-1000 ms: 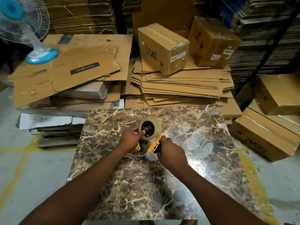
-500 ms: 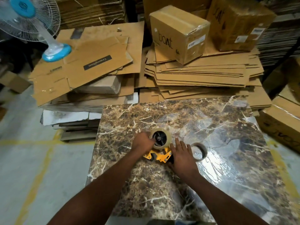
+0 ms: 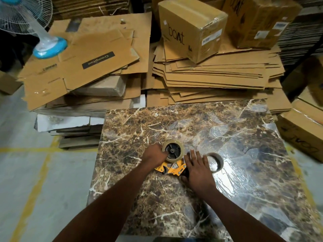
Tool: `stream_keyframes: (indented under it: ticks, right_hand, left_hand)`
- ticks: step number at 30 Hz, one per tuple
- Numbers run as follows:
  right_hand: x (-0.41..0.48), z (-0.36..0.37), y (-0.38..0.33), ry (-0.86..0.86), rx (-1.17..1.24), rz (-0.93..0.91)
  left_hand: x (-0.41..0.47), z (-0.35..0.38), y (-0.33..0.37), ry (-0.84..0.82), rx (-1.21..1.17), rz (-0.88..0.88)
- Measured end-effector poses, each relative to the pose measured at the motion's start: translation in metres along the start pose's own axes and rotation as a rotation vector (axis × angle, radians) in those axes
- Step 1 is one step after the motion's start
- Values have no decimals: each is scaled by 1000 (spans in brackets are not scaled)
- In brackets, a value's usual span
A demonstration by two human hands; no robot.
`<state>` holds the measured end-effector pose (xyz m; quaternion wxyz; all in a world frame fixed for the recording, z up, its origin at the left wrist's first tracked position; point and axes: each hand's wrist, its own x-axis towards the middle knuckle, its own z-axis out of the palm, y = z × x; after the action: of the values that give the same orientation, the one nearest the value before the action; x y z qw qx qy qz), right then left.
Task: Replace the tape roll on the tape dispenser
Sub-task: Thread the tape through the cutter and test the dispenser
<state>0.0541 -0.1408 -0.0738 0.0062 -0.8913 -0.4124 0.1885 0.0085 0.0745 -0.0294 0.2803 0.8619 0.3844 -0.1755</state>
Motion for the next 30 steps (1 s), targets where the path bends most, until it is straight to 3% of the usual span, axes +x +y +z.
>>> stream_keyframes:
  ticks: [6, 10, 14, 23, 30]
  right_hand:
    - [4, -5, 11, 33, 67, 17]
    - [7, -7, 12, 77, 104, -6]
    - [13, -9, 11, 55, 76, -30]
    - [13, -18, 10, 55, 142, 3]
    - [33, -102, 25, 183, 71, 8]
  left_hand:
    - [3, -6, -6, -84, 42, 72]
    - [-3, -5, -15, 39, 217, 315]
    - [-6, 2, -22, -63, 311, 454]
    - [-15, 4, -17, -24, 428, 479]
    - [-16, -53, 32, 226, 467, 488]
